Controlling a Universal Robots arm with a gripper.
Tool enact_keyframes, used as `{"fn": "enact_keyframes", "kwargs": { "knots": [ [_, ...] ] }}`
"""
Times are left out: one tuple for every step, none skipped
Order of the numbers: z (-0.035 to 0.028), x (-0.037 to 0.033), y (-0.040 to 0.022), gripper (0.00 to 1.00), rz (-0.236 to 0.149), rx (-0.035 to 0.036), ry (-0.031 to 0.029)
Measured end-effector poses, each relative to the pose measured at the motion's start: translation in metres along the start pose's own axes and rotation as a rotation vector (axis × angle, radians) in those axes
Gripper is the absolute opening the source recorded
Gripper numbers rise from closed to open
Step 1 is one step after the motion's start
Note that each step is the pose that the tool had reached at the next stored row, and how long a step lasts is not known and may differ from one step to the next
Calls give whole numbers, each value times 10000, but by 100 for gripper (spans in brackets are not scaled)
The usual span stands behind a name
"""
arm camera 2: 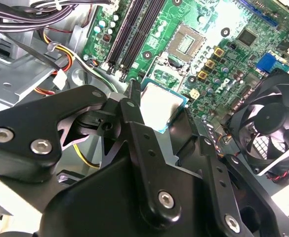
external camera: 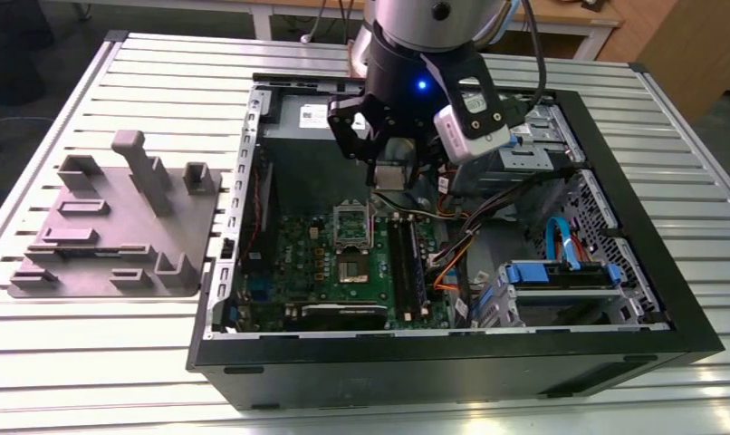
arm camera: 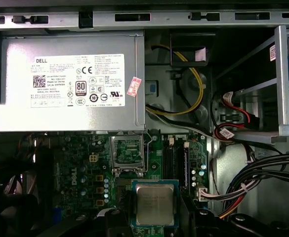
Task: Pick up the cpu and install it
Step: 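Place the cpu into insertion slot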
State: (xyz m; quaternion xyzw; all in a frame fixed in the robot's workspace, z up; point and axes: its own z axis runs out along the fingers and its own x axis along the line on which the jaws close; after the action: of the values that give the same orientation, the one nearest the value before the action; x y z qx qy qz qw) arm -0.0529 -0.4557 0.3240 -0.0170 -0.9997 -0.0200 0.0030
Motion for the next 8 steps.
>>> {"fn": "enact_keyframes", "kwargs": {
  "knots": [
    [2,0,0,47,0,-1,0],
    [2,0,0,47,0,0,0],
    [3,0,-1,47,0,-1,0],
    [5,0,-2,47,0,-4,-1],
    [7,0,-5,47,0,-4,-1],
    [7,0,-9,47,0,0,0],
    [9,-1,-15,47,-1,0,0],
    [11,-1,-21,47,-1,-1,0]
  ]
}}
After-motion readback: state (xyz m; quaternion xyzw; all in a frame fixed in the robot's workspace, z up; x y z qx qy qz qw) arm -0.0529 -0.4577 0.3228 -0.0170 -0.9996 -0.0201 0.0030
